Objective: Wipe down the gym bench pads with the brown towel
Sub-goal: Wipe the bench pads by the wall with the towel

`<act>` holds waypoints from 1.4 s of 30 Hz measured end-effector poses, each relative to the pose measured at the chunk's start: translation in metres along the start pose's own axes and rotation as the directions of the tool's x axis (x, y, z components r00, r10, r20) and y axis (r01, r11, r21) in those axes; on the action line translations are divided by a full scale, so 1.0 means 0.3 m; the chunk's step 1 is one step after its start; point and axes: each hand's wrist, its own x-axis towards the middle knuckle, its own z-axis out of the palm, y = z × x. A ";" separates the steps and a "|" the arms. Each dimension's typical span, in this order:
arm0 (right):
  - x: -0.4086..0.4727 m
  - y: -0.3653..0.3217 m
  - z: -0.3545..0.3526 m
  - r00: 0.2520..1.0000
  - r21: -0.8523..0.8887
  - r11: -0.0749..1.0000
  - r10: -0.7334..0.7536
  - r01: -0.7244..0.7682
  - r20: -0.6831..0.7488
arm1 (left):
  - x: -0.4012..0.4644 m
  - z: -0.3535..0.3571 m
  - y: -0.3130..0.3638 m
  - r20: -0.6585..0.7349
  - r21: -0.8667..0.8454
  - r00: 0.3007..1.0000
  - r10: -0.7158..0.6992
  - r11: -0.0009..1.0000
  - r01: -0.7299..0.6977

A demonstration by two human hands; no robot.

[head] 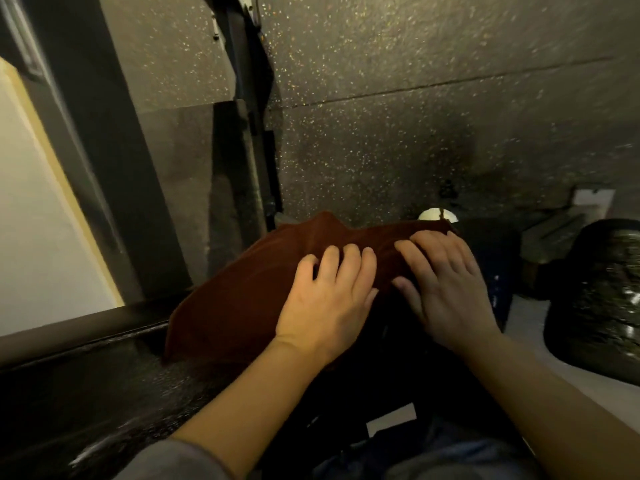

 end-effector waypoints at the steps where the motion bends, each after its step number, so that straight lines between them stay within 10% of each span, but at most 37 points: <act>1: -0.002 0.021 -0.002 1.000 0.004 1.000 0.018 -0.018 0.009 | 0.021 0.001 0.016 0.020 -0.002 1.000 0.010 1.000 -0.010; 21: -0.048 0.233 -0.016 0.974 0.100 0.970 0.213 -0.220 0.082 | 0.242 0.012 0.218 0.241 -0.026 0.969 0.051 0.999 -0.046; 42: -0.011 -0.764 -0.151 0.970 -0.069 0.973 -0.209 0.218 0.121 | -0.583 -0.144 -0.432 -0.061 0.169 0.947 -0.316 0.931 0.322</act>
